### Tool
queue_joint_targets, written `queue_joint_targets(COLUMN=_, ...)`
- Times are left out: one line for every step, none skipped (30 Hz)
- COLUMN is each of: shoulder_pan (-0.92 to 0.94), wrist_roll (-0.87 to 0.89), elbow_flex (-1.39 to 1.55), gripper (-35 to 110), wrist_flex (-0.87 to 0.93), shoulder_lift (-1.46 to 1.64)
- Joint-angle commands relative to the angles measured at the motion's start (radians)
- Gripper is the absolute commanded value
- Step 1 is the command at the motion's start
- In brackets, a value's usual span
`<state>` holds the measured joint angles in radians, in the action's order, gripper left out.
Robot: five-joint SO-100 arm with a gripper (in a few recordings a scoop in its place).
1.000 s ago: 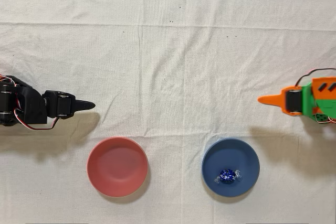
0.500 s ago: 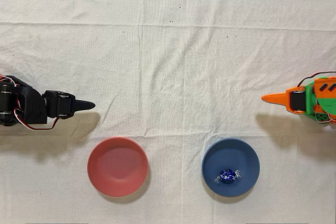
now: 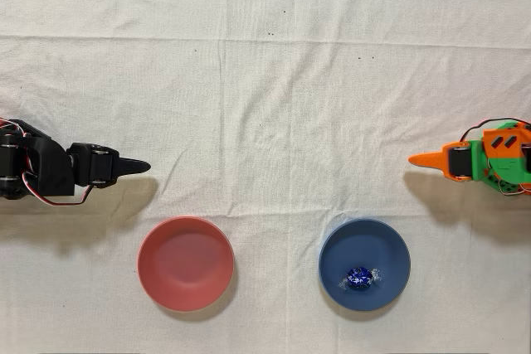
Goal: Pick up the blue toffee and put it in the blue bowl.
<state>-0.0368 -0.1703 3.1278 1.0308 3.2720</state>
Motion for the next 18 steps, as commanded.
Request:
queue_joint_targets(shoulder_pan=0.017, wrist_roll=-0.005, elbow_flex=-0.003, gripper=0, wrist_flex=0.017, shoulder_lift=-0.006)
queue_joint_targets(shoulder_pan=0.017, wrist_roll=0.0, elbow_flex=-0.003, gripper=0, wrist_flex=0.023, shoulder_lift=-0.006)
queue_joint_targets(shoulder_pan=0.014, wrist_roll=0.008, elbow_flex=-0.003, gripper=0, wrist_flex=0.032, shoulder_lift=-0.006)
queue_joint_targets(shoulder_pan=0.009, wrist_roll=0.014, elbow_flex=-0.002, gripper=2, wrist_flex=0.048, shoulder_lift=-0.006)
queue_joint_targets(shoulder_pan=0.012, wrist_roll=0.018, elbow_flex=-0.002, gripper=2, wrist_flex=0.048, shoulder_lift=-0.006)
queue_joint_targets(shoulder_pan=0.023, wrist_roll=0.025, elbow_flex=-0.002, gripper=4, wrist_flex=0.048, shoulder_lift=-0.006)
queue_joint_targets(shoulder_pan=0.032, wrist_roll=0.029, elbow_flex=-0.002, gripper=6, wrist_flex=0.049, shoulder_lift=-0.006)
queue_joint_targets(shoulder_pan=0.037, wrist_roll=0.035, elbow_flex=-0.002, gripper=8, wrist_flex=0.049, shoulder_lift=-0.006)
queue_joint_targets(shoulder_pan=0.04, wrist_roll=0.044, elbow_flex=-0.002, gripper=7, wrist_flex=0.049, shoulder_lift=-0.006)
queue_joint_targets(shoulder_pan=0.043, wrist_roll=0.055, elbow_flex=-0.002, gripper=6, wrist_flex=0.049, shoulder_lift=-0.006)
queue_joint_targets(shoulder_pan=0.043, wrist_roll=0.069, elbow_flex=-0.002, gripper=5, wrist_flex=0.051, shoulder_lift=-0.006)
queue_joint_targets(shoulder_pan=0.043, wrist_roll=0.071, elbow_flex=-0.002, gripper=4, wrist_flex=0.051, shoulder_lift=-0.006)
queue_joint_targets(shoulder_pan=0.043, wrist_roll=0.072, elbow_flex=-0.002, gripper=1, wrist_flex=0.051, shoulder_lift=-0.006)
queue_joint_targets(shoulder_pan=0.044, wrist_roll=0.074, elbow_flex=-0.002, gripper=0, wrist_flex=0.051, shoulder_lift=-0.006)
queue_joint_targets(shoulder_pan=0.044, wrist_roll=0.074, elbow_flex=-0.002, gripper=0, wrist_flex=0.052, shoulder_lift=-0.006)
queue_joint_targets(shoulder_pan=0.048, wrist_roll=0.077, elbow_flex=-0.002, gripper=0, wrist_flex=0.052, shoulder_lift=-0.006)
queue_joint_targets(shoulder_pan=0.051, wrist_roll=0.077, elbow_flex=-0.002, gripper=0, wrist_flex=0.052, shoulder_lift=-0.006)
queue_joint_targets(shoulder_pan=0.051, wrist_roll=0.078, elbow_flex=-0.002, gripper=0, wrist_flex=0.052, shoulder_lift=-0.006)
